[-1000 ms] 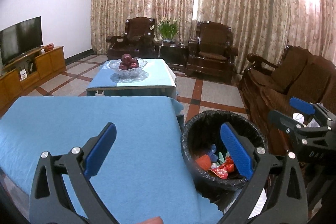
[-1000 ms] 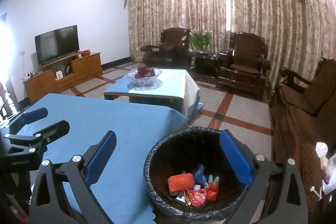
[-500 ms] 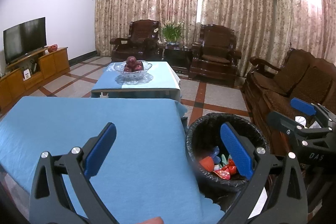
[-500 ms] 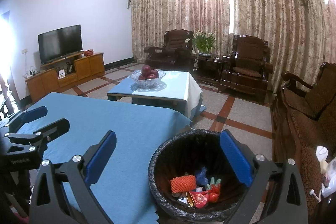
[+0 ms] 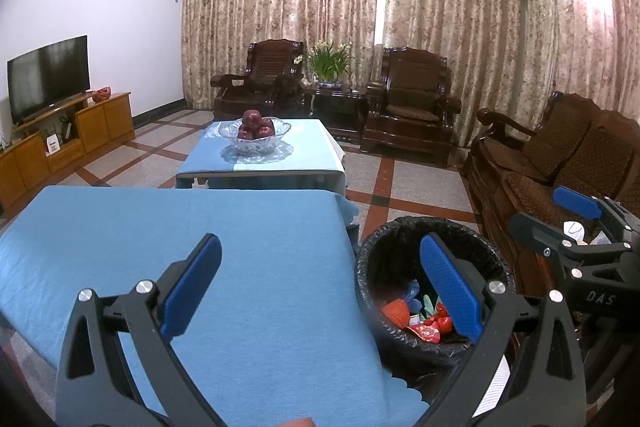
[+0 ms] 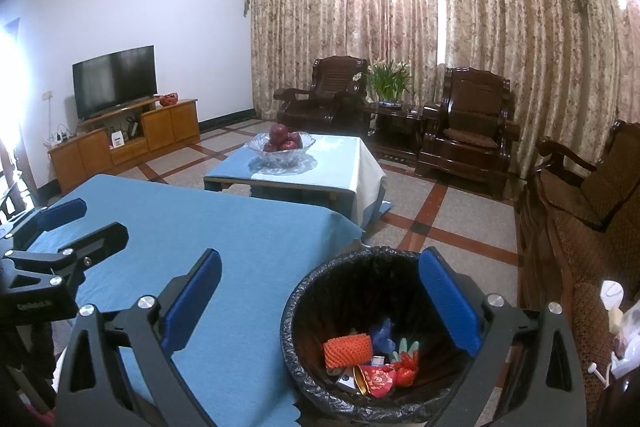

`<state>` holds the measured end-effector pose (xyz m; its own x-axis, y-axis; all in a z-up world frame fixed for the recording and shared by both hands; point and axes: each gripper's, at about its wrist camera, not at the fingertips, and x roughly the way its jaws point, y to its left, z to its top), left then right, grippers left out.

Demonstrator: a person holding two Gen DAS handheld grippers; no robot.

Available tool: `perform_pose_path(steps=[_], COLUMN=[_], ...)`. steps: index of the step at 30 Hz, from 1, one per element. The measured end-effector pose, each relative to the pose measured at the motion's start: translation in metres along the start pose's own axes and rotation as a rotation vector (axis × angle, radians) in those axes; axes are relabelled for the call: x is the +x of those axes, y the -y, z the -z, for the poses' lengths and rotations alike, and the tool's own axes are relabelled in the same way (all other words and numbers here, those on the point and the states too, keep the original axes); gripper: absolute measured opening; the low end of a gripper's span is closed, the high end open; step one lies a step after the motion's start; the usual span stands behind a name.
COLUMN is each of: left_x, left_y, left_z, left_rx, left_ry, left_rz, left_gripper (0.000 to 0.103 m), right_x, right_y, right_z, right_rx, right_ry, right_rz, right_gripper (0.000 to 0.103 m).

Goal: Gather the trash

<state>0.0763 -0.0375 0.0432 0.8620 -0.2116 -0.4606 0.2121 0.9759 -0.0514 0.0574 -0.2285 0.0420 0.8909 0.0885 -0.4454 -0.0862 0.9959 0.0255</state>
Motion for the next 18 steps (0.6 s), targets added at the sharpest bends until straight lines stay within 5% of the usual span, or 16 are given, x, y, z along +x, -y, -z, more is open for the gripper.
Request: perform_pose_path(steps=[18], left_x=[-0.0001], left_y=[-0.0022], left_z=[-0.0003], left_rx=[-0.001], left_ry=[0.001], left_rz=[-0.001], left_gripper=[0.097], right_x=[0.0023], right_y=[0.0034], right_z=[-0.0042], right_rx=[-0.009], right_ry=[0.002], right_rz=[-0.001], right_gripper=[0.097])
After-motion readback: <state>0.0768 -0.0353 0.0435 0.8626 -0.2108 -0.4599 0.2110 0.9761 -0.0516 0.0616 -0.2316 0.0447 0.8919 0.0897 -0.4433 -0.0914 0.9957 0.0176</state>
